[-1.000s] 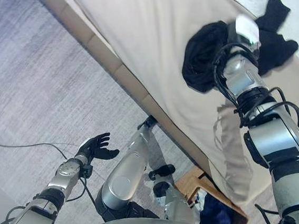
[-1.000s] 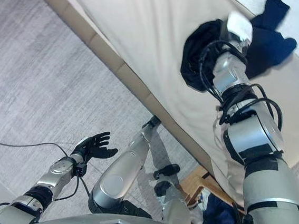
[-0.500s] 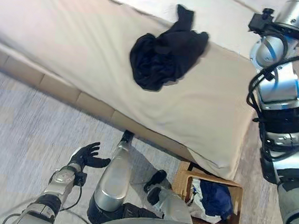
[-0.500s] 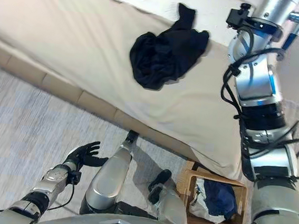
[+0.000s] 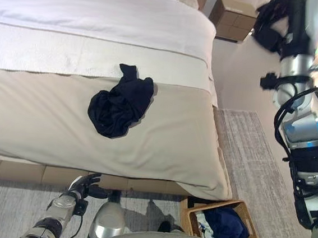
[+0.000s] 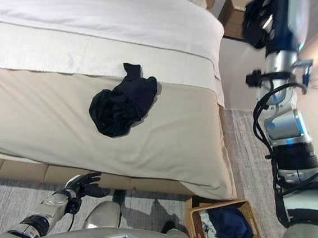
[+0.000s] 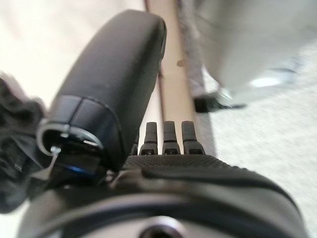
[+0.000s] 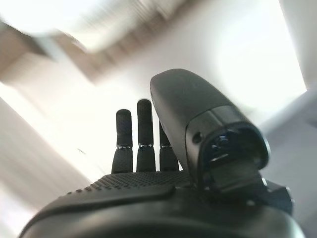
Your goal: Pick up the clothes from the bed and place them into the basket
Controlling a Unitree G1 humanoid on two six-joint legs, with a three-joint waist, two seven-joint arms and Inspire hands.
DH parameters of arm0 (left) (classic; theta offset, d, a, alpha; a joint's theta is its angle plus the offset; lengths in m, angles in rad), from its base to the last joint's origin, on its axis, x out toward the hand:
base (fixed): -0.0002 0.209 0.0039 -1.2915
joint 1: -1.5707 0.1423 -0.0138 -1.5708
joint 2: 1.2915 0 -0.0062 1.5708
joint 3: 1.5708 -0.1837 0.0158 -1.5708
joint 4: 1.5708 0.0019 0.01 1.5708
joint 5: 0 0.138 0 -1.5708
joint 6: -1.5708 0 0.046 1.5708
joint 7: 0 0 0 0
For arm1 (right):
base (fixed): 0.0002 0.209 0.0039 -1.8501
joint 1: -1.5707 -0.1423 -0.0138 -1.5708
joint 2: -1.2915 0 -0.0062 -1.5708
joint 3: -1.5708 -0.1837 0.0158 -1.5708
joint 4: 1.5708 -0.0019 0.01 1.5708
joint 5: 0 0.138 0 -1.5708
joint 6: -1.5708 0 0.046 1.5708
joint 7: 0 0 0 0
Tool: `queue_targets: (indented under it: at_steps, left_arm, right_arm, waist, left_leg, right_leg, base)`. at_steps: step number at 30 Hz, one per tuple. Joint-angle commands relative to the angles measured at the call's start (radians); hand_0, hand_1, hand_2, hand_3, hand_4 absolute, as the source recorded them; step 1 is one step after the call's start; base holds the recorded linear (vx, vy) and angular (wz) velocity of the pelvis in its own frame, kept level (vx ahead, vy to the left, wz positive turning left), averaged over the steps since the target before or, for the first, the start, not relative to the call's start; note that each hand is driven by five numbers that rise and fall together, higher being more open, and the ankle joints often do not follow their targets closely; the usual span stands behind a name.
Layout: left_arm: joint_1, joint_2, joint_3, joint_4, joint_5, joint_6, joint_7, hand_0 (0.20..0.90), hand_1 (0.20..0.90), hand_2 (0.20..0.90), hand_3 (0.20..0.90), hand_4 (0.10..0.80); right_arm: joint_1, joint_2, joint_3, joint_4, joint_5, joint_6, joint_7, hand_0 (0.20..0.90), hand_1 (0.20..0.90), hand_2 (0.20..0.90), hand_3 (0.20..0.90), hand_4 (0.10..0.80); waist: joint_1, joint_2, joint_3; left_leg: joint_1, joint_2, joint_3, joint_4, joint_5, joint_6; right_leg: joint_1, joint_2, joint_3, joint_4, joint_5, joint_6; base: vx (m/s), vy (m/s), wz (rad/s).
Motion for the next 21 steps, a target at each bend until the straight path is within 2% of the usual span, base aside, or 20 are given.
queue_targets:
  at_steps: [1,8,16,21]
  left_arm:
    - [0.010,-0.003,-0.061,0.073,0.046,-0.006,-0.013,0.900,0.900,0.900,0.900,0.800]
    - [0.034,0.029,-0.040,0.088,0.062,0.025,-0.029,0.900,0.900,0.900,0.900,0.800]
    - [0.040,0.068,-0.021,0.053,0.048,0.034,-0.035,0.900,0.900,0.900,0.900,0.800]
    - [0.027,0.078,-0.026,0.027,0.032,0.025,-0.042,0.900,0.900,0.900,0.900,0.800]
  right_arm:
    - [-0.083,-0.014,0.028,0.027,-0.029,-0.039,0.091,0.900,0.900,0.900,0.900,0.800]
    - [-0.110,0.048,0.133,0.169,-0.127,-0.006,0.177,0.900,0.900,0.900,0.900,0.800]
    - [-0.161,0.112,0.220,0.315,-0.203,0.026,0.197,0.900,0.900,0.900,0.900,0.800]
    - [-0.200,0.148,0.272,0.377,-0.281,0.040,0.201,0.900,0.900,0.900,0.900,0.800]
  waist:
    - [0.048,0.036,-0.058]
    - [0.099,0.041,-0.033]
    - [0.172,0.051,0.019]
    - [0.215,0.059,0.054]
  left_leg:
    - [0.123,-0.038,0.027,-0.049,-0.147,0.063]
    - [0.118,-0.044,-0.016,-0.046,-0.132,0.064]
    - [0.077,-0.058,-0.086,-0.035,-0.112,0.075]
    - [0.024,-0.074,-0.124,-0.006,-0.106,0.078]
  right_leg:
    - [-0.046,0.054,-0.092,0.065,0.006,-0.039]
    - [-0.024,0.042,-0.134,0.092,-0.006,-0.038]
    - [-0.036,0.009,-0.184,0.157,-0.009,-0.021]
    - [-0.057,-0.013,-0.216,0.182,-0.005,-0.021]
  base:
    - [0.065,0.024,0.04]
    - [0.047,0.037,0.26]
    - [0.013,0.061,0.30]
    - [-0.025,0.071,0.24]
